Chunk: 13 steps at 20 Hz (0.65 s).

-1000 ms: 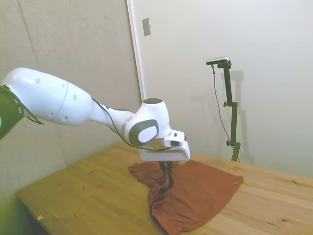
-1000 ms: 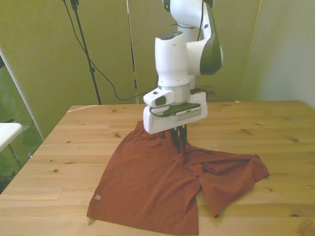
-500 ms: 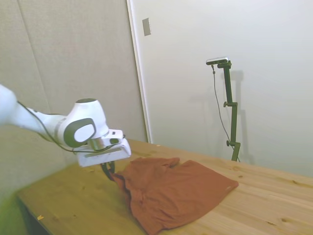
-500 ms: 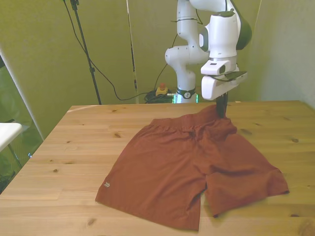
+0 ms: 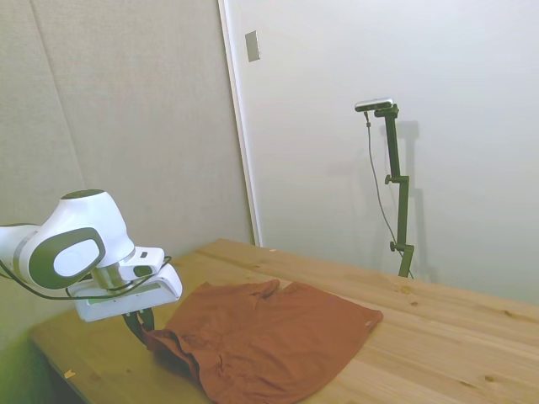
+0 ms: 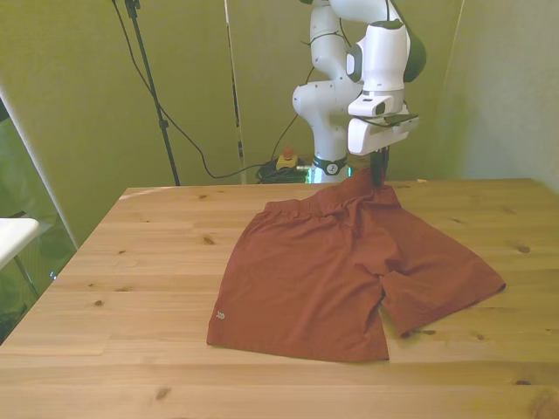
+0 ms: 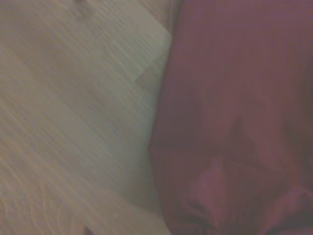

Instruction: Unfold the shorts

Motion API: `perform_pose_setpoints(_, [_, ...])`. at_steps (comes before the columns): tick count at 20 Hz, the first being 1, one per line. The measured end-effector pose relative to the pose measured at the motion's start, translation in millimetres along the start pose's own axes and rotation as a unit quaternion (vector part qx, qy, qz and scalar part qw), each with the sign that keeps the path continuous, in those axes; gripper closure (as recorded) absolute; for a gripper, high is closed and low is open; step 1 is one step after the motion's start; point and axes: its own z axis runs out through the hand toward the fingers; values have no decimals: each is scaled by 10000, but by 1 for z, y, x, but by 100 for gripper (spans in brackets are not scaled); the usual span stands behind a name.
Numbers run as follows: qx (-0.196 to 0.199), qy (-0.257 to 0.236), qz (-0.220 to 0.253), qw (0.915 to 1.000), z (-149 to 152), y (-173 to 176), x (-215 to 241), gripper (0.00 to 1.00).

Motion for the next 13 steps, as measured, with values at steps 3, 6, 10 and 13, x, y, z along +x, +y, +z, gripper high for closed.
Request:
perform_pose_setpoints(3, [-8, 14, 80, 10000, -3, -2, 0, 0])
perform_pose_setpoints(6, [-32, 42, 92, 9999, -12, -7, -1, 0])
perform_pose_setpoints(10, [-21, 207, 206, 9996, -39, -13, -6, 0])
perform_pose_setpoints(13, [51, 390, 468, 9981, -65, -16, -5, 0])
